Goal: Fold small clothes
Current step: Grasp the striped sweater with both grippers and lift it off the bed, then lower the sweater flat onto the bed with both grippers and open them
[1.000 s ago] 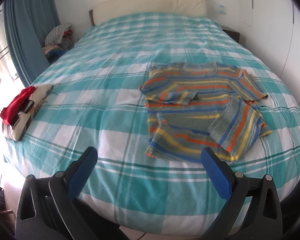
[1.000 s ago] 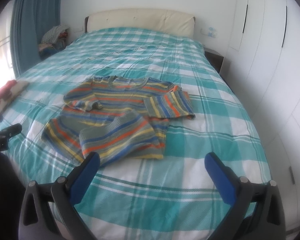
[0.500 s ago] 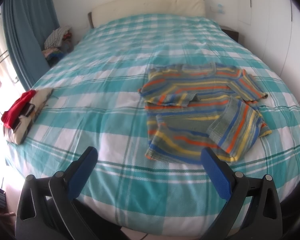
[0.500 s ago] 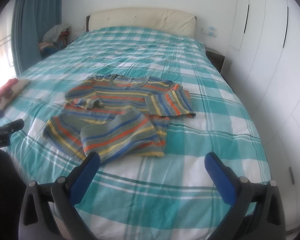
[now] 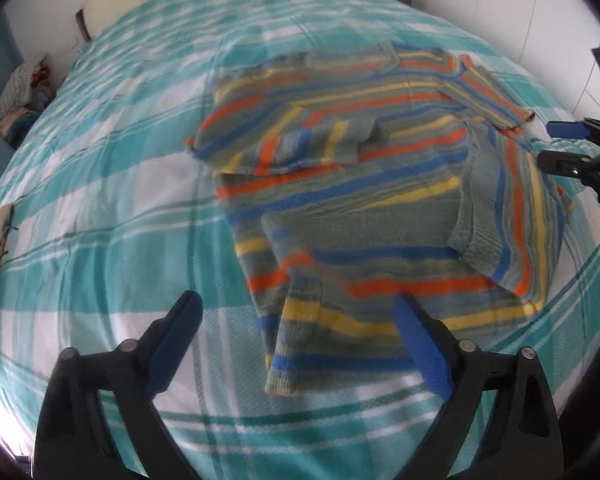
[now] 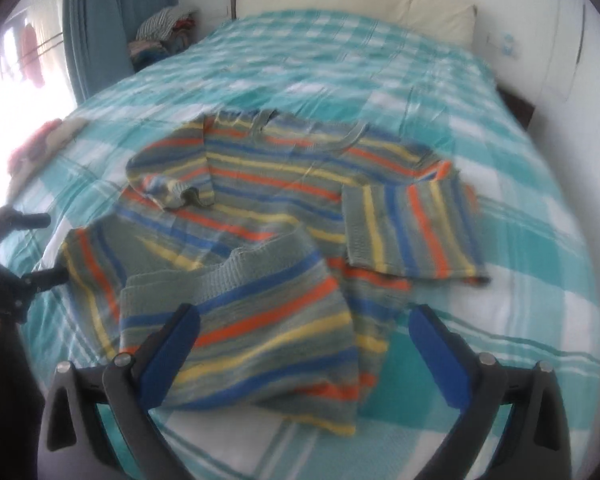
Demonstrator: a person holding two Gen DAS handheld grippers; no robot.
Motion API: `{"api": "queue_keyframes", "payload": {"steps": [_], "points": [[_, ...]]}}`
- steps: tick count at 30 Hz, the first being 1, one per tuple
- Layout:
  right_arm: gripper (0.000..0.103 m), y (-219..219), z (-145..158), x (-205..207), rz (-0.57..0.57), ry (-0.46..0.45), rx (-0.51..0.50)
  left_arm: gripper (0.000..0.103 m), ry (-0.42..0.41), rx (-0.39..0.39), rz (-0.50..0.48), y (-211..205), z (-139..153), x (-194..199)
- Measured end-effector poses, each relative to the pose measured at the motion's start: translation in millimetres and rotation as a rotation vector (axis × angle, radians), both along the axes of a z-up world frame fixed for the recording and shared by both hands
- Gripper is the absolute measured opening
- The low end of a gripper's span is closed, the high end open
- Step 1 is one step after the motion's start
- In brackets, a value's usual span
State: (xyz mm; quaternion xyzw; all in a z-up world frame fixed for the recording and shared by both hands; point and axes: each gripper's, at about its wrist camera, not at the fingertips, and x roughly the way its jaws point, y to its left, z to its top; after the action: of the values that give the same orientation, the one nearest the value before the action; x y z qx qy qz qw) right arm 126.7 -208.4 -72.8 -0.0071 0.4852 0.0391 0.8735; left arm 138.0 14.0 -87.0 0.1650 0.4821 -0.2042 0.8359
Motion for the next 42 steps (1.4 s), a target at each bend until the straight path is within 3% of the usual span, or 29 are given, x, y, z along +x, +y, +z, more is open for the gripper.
{"api": "queue_keyframes", "payload": {"steps": [3, 4, 5, 6, 8, 9, 12, 15, 18, 22, 23, 25, 26, 27, 28, 29, 31, 34, 36, 37, 38, 39, 42], "points": [[0.084, -6, -38, 46, 0.014, 0.155, 0.090, 0.048, 0.043, 0.023, -0.029, -12, -13, 10], [0.077, -5, -46, 55, 0.019, 0.185, 0.109, 0.025, 0.054, 0.028, -0.043, -16, -15, 11], [0.063, -4, -52, 60, 0.029, 0.205, 0.118, 0.010, 0.057, 0.030, -0.051, -17, -17, 11], [0.052, -2, -51, 61, 0.041, 0.201, 0.116, 0.005, 0.056, 0.018, -0.057, -17, -16, 9], [0.008, 0, -37, 52, 0.063, 0.164, 0.118, 0.004, 0.024, -0.033, -0.073, -11, -5, 1], [0.004, -1, -27, 43, 0.075, 0.138, 0.138, 0.004, 0.018, -0.070, -0.087, -5, 2, -5], [0.004, -10, 10, 2, 0.122, 0.072, 0.221, 0.004, 0.001, -0.188, -0.141, 24, 30, -31], [0.004, -19, 41, -58, 0.188, 0.018, 0.229, 0.004, -0.020, -0.252, -0.202, 55, 53, -67], [0.004, -27, 49, -119, 0.222, 0.003, 0.201, 0.008, -0.029, -0.197, -0.232, 70, 53, -102], [0.008, -34, 17, -175, 0.187, 0.075, 0.059, 0.016, 0.057, -0.136, -0.159, 87, 32, -118], [0.011, -38, 5, -183, 0.158, 0.111, 0.042, 0.017, 0.070, -0.142, -0.124, 97, 30, -119], [0.019, -49, -10, -195, 0.093, 0.155, 0.043, 0.032, 0.082, -0.183, -0.043, 114, 29, -115], [0.031, -56, -13, -200, 0.060, 0.157, 0.060, 0.037, 0.087, -0.220, 0.001, 122, 29, -112], [0.042, -63, -14, -205, 0.024, 0.153, 0.090, 0.049, 0.094, -0.259, 0.044, 129, 28, -108], [0.062, -69, -14, -207, -0.012, 0.143, 0.126, 0.061, 0.105, -0.301, 0.087, 133, 26, -104], [0.070, -75, -13, -209, -0.048, 0.124, 0.171, 0.066, 0.119, -0.330, 0.121, 134, 22, -101], [0.070, -82, -13, -209, -0.094, 0.087, 0.295, 0.071, 0.162, -0.346, 0.168, 127, 10, -95], [0.070, -84, -31, -199, -0.148, 0.110, 0.435, 0.073, 0.233, -0.315, 0.183, 102, -11, -97], [0.068, -71, -46, -192, -0.143, 0.152, 0.444, 0.068, 0.232, -0.234, 0.182, 82, -23, -105], [0.050, -65, -51, -190, -0.126, 0.166, 0.434, 0.038, 0.202, -0.174, 0.185, 73, -25, -109], [0.013, -57, -55, -188, -0.099, 0.181, 0.424, 0.012, 0.187, -0.136, 0.177, 67, -28, -113], [0.005, -51, -56, -187, -0.086, 0.196, 0.406, 0.003, 0.203, -0.143, 0.171, 65, -29, -114], [0.005, -47, -44, -192, -0.089, 0.196, 0.382, 0.003, 0.203, -0.166, 0.200, 75, -19, -118]]}}
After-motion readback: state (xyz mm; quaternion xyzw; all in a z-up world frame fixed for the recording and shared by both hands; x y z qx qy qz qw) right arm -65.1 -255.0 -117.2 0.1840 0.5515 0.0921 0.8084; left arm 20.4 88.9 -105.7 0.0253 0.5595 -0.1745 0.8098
